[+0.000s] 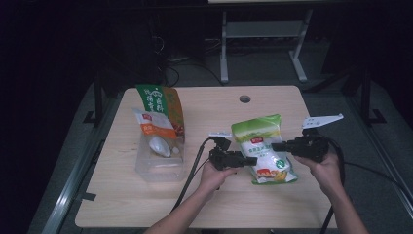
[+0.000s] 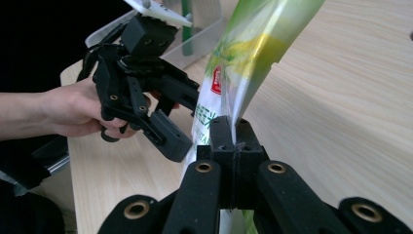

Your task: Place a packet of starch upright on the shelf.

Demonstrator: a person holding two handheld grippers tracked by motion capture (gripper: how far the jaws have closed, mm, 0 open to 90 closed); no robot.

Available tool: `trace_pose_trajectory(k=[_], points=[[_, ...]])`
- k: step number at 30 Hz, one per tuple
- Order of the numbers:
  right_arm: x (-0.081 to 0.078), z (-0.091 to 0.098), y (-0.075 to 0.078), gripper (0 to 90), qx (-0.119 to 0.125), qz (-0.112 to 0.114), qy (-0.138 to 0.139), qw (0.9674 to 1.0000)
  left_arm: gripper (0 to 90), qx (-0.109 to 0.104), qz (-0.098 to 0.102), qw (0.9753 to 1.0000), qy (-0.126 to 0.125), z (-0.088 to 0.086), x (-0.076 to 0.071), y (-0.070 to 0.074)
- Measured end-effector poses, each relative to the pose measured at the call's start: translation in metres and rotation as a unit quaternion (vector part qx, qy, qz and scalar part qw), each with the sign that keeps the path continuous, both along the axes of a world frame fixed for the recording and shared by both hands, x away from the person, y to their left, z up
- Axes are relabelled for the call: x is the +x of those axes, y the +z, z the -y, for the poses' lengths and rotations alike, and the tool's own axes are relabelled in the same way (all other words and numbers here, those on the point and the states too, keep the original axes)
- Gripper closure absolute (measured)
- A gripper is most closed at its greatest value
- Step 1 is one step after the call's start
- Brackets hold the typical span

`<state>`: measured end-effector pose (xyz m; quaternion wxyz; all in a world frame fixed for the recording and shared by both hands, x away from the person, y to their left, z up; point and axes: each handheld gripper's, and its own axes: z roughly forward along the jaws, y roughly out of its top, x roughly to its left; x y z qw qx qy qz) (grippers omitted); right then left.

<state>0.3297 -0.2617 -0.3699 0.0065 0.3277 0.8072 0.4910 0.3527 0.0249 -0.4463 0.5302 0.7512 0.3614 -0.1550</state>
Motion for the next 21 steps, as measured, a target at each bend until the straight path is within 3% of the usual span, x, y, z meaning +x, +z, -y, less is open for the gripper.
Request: trace_pose_trajectory(k=[4, 9, 12, 14, 19, 21], points=[[-0.002, -0.008, 0.000, 89.4, -0.011, 0.011, 0.003, 0.9999, 54.1, 0.015, 0.033, 0.9993, 0.008, -0.001, -0.006, 0.010], [-0.002, -0.012, -0.001, 88.9, -0.027, 0.007, 0.005, 0.9996, 67.4, 0.042, 0.078, 0.9956, 0.028, -0.004, -0.013, 0.020], [-0.004, -0.019, -0.002, 88.8, -0.046, 0.011, 0.008, 0.9988, 73.5, 0.063, 0.107, 0.9915, 0.037, -0.003, -0.018, 0.026], [-0.005, -0.025, -0.003, 88.7, -0.062, 0.015, 0.010, 0.9979, 75.2, 0.082, 0.129, 0.9874, 0.043, -0.002, -0.022, 0.031], [-0.005, -0.033, -0.009, 88.0, -0.066, 0.016, 0.020, 0.9975, 77.2, 0.103, 0.155, 0.9812, 0.053, -0.005, -0.026, 0.036], [-0.005, -0.037, -0.012, 86.5, -0.074, 0.015, 0.023, 0.9969, 77.5, 0.120, 0.173, 0.9761, 0.054, -0.007, -0.029, 0.039]])
